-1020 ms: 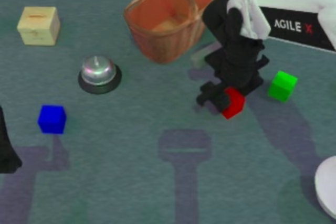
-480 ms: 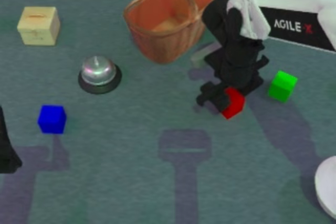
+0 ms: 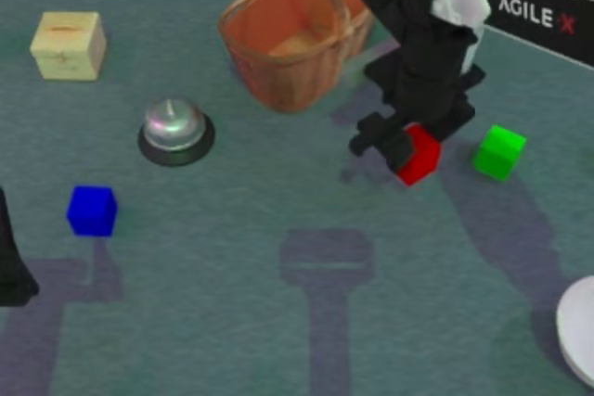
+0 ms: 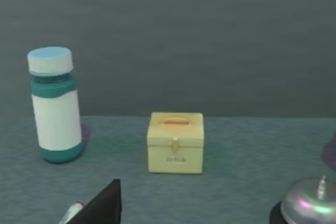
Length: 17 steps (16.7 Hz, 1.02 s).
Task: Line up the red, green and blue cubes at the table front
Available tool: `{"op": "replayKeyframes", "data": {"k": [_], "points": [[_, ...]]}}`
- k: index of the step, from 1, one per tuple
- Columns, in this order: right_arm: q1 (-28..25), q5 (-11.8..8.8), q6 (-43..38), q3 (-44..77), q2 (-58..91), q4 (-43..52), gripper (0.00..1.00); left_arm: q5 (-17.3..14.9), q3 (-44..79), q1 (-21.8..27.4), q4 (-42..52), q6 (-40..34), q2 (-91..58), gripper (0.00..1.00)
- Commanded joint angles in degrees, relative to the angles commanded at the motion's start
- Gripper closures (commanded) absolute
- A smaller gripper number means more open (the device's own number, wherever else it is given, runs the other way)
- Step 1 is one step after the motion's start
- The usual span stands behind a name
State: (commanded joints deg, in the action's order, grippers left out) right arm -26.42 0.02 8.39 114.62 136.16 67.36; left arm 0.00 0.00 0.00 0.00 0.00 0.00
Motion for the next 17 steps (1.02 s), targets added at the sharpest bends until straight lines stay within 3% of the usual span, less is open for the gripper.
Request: {"op": "replayKeyframes", "data": {"k": [9,17], "points": [[-0.7,0.0,-1.5,1.6,-0.8,2.1,1.0,0.0,0.0,0.0,0.0,0.0,0.0,0.0],[-11.4,0.5,-23.5,0.9,-1.7,2.9,1.0,0.0,0.0,0.0,0.0,0.0,0.0,0.0]]}}
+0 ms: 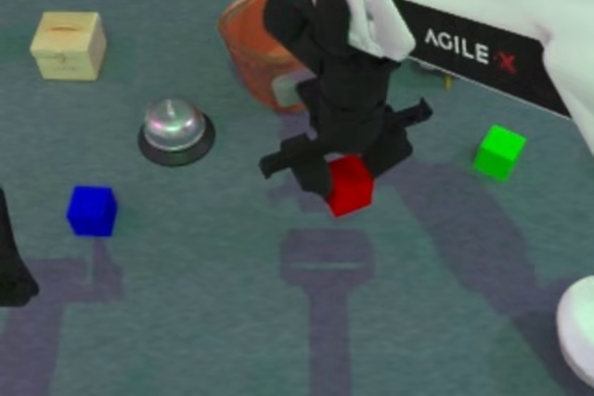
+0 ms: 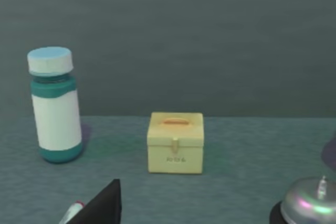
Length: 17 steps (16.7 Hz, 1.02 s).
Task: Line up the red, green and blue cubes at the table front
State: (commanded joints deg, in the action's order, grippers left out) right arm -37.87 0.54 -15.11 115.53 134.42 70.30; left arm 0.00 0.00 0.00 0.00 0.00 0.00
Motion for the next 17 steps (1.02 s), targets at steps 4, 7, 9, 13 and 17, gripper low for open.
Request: {"op": "replayKeyframes", "data": {"k": [4,7,9,13,17], "points": [[-7.6,0.4,-15.6,-1.0,-1.2,0.3,1.0,0.0,0.0,0.0,0.0,0.0,0.0,0.0],[-13.2,0.6,-27.1,-2.0,-2.4,0.5,1.0,0.0,0.0,0.0,0.0,0.0,0.0,0.0],[-16.4,0.8,-33.8,-2.7,-3.2,0.5,1.0,0.0,0.0,0.0,0.0,0.0,0.0,0.0],[-20.9,1.0,-43.2,-3.8,-4.5,0.4,1.0,0.0,0.0,0.0,0.0,0.0,0.0,0.0],[-21.8,1.0,-45.0,-4.0,-4.7,0.4,1.0,0.0,0.0,0.0,0.0,0.0,0.0,0.0]]}}
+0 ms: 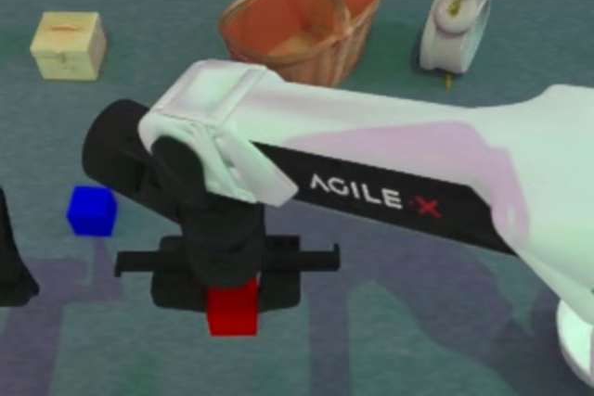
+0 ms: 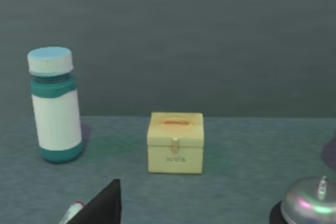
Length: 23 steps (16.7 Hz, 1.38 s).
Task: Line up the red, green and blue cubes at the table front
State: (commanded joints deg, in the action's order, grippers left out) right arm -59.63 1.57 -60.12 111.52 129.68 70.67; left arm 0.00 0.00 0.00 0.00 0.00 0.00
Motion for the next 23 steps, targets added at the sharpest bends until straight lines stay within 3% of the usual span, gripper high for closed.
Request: {"op": "replayKeyframes", "data": {"k": [4,10,15,23], "points": [[0.2,-0.1,0.1,-0.7,0.5,-1.0,1.0,0.0,0.0,0.0,0.0,0.0,0.0,0.0],[-0.1,0.0,-0.2,-9.1,3.1,-12.5,1.0,0.0,0.0,0.0,0.0,0.0,0.0,0.0],[-0.2,0.0,-0.2,-10.2,3.5,-13.7,1.0,0.0,0.0,0.0,0.0,0.0,0.0,0.0],[-0.2,0.0,-0.2,-10.2,3.5,-13.7,0.4,0.0,0.0,0.0,0.0,0.0,0.0,0.0]]}}
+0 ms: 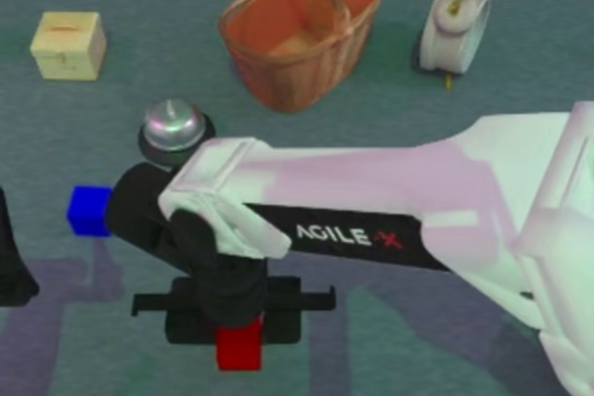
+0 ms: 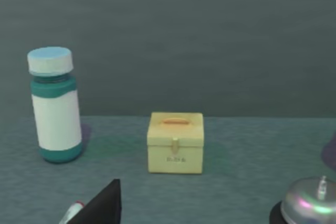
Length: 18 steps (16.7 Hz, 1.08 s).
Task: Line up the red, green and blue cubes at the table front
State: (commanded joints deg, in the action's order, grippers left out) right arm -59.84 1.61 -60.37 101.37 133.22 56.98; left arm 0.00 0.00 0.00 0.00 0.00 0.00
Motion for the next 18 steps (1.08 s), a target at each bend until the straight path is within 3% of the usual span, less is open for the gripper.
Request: {"op": "replayKeyframes", "data": {"k": [5,15,18], "points": [[0.0,0.0,0.0,0.0,0.0,0.0,0.02,0.0,0.0,0.0,0.0,0.0,0.0,0.0],[0.1,0.0,0.0,0.2,-0.1,0.2,0.0,0.0,0.0,0.0,0.0,0.0,0.0,0.0],[-0.2,0.0,-0.1,3.4,-1.1,4.3,0.0,0.0,0.0,0.0,0.0,0.0,0.0,0.0]]}}
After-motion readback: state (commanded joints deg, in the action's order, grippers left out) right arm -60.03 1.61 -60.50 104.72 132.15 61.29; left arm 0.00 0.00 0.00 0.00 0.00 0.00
